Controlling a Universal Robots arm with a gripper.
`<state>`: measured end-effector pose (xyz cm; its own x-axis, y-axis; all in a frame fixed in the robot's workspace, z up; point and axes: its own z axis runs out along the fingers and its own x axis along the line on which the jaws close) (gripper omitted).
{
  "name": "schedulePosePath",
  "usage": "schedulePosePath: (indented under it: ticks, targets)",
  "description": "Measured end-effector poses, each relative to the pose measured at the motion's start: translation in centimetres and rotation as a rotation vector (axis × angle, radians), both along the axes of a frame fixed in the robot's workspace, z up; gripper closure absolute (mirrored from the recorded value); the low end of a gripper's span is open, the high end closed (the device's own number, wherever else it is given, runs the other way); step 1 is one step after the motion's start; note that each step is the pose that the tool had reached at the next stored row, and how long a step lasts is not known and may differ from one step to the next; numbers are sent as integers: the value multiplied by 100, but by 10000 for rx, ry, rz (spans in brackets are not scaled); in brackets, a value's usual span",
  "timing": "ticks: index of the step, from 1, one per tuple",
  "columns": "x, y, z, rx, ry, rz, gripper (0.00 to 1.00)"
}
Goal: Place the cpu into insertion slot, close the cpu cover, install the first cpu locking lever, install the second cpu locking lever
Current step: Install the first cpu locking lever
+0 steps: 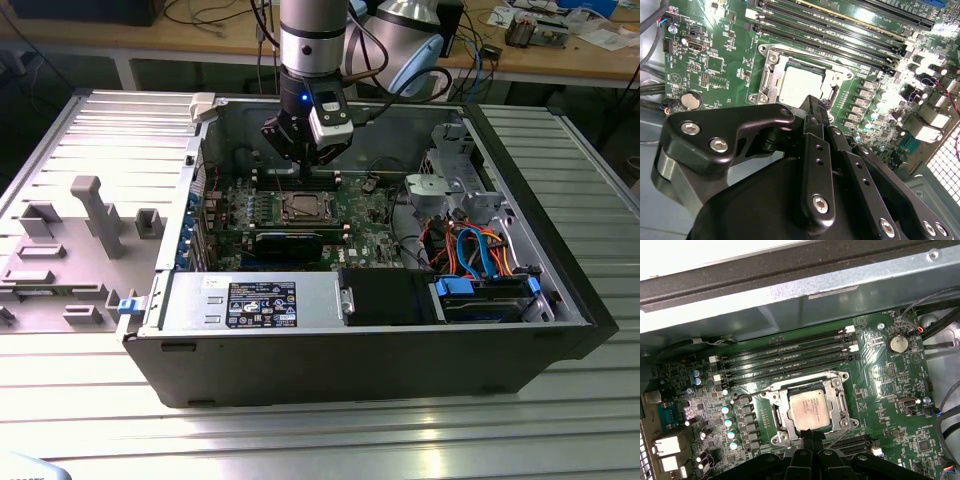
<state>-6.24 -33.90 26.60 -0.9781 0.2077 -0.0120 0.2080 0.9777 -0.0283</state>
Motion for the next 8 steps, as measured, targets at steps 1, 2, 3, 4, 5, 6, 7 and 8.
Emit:
schedulePosePath:
  ticks: [1,2,3,4,5,6,7,8]
  targets:
    - [0,0,0,0,-1,4,89]
    - [0,0,0,0,0,15,89]
    - [0,0,0,0,-1,24,89]
    - [0,0,0,-1,0,28,89]
    - [0,0,0,-1,0,32,89]
    - [0,0,0,-1,0,39,89]
    - [0,0,0,-1,0,44,89]
    - [0,0,0,-1,0,51,89]
